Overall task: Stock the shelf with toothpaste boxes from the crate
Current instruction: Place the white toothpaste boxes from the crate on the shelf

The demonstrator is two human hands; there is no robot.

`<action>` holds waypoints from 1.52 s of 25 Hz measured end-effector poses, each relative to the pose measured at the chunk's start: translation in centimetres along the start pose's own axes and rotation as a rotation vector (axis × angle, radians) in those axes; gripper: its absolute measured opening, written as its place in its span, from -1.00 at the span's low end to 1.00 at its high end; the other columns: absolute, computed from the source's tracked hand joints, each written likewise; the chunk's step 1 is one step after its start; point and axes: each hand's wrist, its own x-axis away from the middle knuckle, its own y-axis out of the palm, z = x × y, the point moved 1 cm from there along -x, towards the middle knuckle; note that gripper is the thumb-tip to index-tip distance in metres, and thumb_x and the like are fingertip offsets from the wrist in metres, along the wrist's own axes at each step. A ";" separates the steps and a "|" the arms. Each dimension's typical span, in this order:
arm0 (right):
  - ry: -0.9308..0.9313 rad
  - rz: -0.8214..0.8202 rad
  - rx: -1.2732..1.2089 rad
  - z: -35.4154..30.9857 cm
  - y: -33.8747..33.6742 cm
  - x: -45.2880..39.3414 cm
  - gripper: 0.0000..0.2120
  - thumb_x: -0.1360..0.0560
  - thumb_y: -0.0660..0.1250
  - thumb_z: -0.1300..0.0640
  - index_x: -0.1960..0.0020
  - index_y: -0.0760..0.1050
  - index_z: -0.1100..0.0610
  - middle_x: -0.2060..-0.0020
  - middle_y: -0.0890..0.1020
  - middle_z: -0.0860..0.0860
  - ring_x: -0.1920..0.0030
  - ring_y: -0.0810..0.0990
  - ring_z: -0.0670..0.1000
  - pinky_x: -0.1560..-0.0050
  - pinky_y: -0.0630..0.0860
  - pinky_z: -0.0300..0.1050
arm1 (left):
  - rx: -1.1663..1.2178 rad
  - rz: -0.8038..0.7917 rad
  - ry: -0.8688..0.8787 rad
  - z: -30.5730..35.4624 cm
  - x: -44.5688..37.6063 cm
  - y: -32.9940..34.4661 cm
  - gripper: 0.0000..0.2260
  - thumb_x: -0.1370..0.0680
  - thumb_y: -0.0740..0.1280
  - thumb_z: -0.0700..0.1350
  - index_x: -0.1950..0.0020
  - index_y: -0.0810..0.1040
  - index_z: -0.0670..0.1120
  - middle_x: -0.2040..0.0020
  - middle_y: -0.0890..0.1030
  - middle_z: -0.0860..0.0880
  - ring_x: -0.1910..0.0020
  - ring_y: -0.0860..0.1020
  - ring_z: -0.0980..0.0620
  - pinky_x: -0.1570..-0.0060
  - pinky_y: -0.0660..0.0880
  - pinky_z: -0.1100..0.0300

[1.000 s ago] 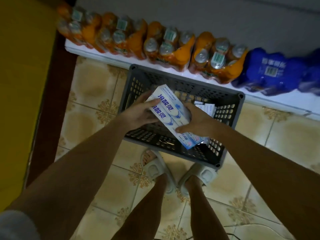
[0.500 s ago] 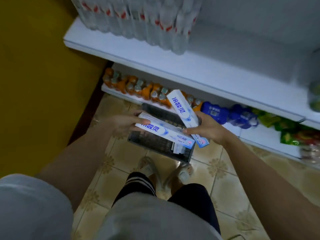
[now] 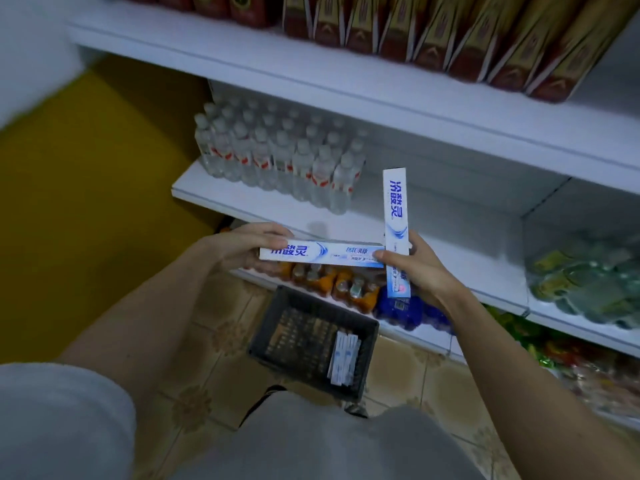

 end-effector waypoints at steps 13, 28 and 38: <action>-0.099 -0.057 0.197 -6.5 -2.8 0.5 -0.52 -0.42 0.51 0.17 -0.28 0.43 0.02 -0.12 0.63 0.05 -0.05 0.66 0.14 -0.12 0.60 0.18 | -0.851 -0.162 -0.039 10.6 -1.2 4.4 -0.48 -0.50 0.34 0.26 -0.37 0.33 0.09 -0.24 0.51 0.00 -0.11 0.58 -0.04 -0.06 0.56 0.05; -0.685 0.351 0.520 -35.2 -4.5 8.5 -0.62 -0.47 0.39 -0.19 -0.19 0.45 -0.06 0.02 0.64 -0.14 0.14 0.66 -0.11 0.18 0.55 -0.19 | -0.878 0.223 0.490 43.2 14.8 -1.5 -0.51 -0.41 0.37 0.28 -0.27 0.42 0.15 -0.13 0.54 -0.10 0.02 0.54 -0.02 0.07 0.53 0.07; -0.681 0.373 0.923 -46.4 -4.8 15.2 -0.50 -0.34 0.34 -0.40 -0.16 0.51 -0.14 -0.02 0.68 -0.05 0.08 0.69 0.02 0.01 0.61 -0.03 | -0.947 0.362 0.680 53.6 23.5 -2.7 -0.28 -0.15 0.52 0.39 -0.19 0.51 0.06 0.01 0.61 -0.11 0.12 0.57 -0.04 0.08 0.52 0.03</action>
